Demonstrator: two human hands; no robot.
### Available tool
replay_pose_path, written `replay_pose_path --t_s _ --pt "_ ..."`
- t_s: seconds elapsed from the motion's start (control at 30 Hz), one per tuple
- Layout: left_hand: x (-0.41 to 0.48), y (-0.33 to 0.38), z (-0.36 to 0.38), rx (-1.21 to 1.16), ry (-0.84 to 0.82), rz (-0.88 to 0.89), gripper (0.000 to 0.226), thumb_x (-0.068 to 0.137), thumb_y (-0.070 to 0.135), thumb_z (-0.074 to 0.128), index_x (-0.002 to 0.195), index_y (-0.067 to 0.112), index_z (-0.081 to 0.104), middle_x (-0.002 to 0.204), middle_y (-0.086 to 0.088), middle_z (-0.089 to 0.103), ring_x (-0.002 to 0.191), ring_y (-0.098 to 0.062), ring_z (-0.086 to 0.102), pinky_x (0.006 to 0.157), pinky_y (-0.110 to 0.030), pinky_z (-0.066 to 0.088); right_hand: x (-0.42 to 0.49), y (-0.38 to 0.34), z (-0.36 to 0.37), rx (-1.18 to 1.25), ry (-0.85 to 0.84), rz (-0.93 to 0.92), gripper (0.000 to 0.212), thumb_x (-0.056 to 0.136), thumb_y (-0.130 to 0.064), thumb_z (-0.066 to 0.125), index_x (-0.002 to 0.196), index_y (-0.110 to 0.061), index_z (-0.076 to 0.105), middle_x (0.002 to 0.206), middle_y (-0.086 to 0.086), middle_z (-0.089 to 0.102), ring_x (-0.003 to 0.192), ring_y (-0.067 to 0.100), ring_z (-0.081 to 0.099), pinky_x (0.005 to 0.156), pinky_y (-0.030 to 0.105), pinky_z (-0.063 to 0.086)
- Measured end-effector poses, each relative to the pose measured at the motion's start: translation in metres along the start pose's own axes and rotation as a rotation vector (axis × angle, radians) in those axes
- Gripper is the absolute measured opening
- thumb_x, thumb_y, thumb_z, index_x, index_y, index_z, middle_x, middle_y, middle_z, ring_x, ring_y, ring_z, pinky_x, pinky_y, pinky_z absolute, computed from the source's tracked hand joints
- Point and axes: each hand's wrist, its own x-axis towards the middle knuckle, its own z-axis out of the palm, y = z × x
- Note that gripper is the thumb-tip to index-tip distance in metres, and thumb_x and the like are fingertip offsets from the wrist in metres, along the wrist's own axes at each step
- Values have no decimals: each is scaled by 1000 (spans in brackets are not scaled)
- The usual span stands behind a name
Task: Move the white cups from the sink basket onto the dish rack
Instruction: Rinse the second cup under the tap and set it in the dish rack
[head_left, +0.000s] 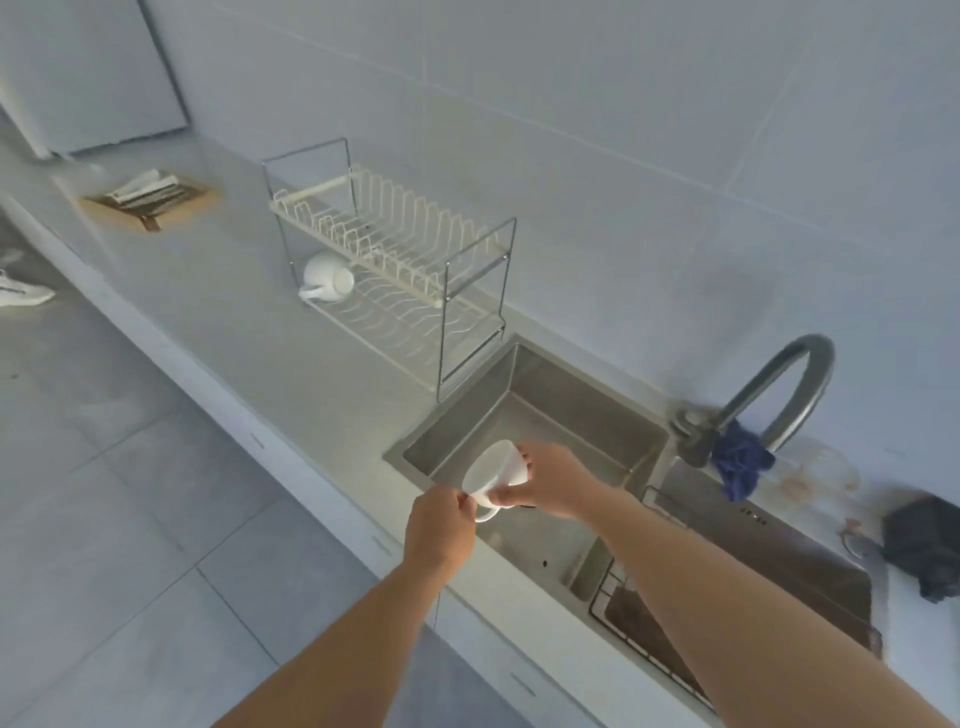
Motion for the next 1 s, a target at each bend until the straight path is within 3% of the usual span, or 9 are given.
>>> replay_pose_path --t_s 0.2,0.43,0.6,0.8,0.93,1.0 --pt "57 -51 -93 -31 66 -3 28 95 23 54 91 9 78 83 -8 74 70 -21 55 65 -26 37 64 -104 18 0 3 -48 53 71 -50 84 111 -20 70 103 -2 74 95 18 69 89 41 56" --pt "132 -84 -168 -86 138 -3 27 94 24 56 94 9 79 68 0 63 67 -19 50 52 -18 29 150 -181 21 -39 18 -82 66 71 -58 83 117 -15 66 111 2 70 101 23 65 91 42 54" --pt "204 -90 -197 -46 135 0 27 95 23 56 99 9 79 89 -11 76 71 -20 51 65 -26 34 221 -201 19 36 53 -86 60 71 -56 84 113 -17 66 108 0 70 98 21 65 86 38 54" --pt "289 -84 -215 -51 106 -38 26 94 23 58 102 9 79 94 -10 77 74 -20 53 69 -25 36 303 -210 7 137 86 -60 57 70 -58 83 105 -17 66 102 0 71 95 22 66 88 45 55" --pt "333 -79 -220 -48 83 -52 27 94 24 57 98 8 79 89 -10 76 71 -22 51 64 -25 34 341 -213 1 217 59 23 61 70 -63 78 114 -24 61 114 -2 66 109 23 61 94 45 53" --pt "351 -80 -222 -48 67 -60 27 93 24 57 99 9 79 90 -10 77 72 -21 52 66 -25 35 355 -215 3 265 81 70 65 69 -63 79 121 -29 60 120 -3 59 112 22 57 90 42 53"
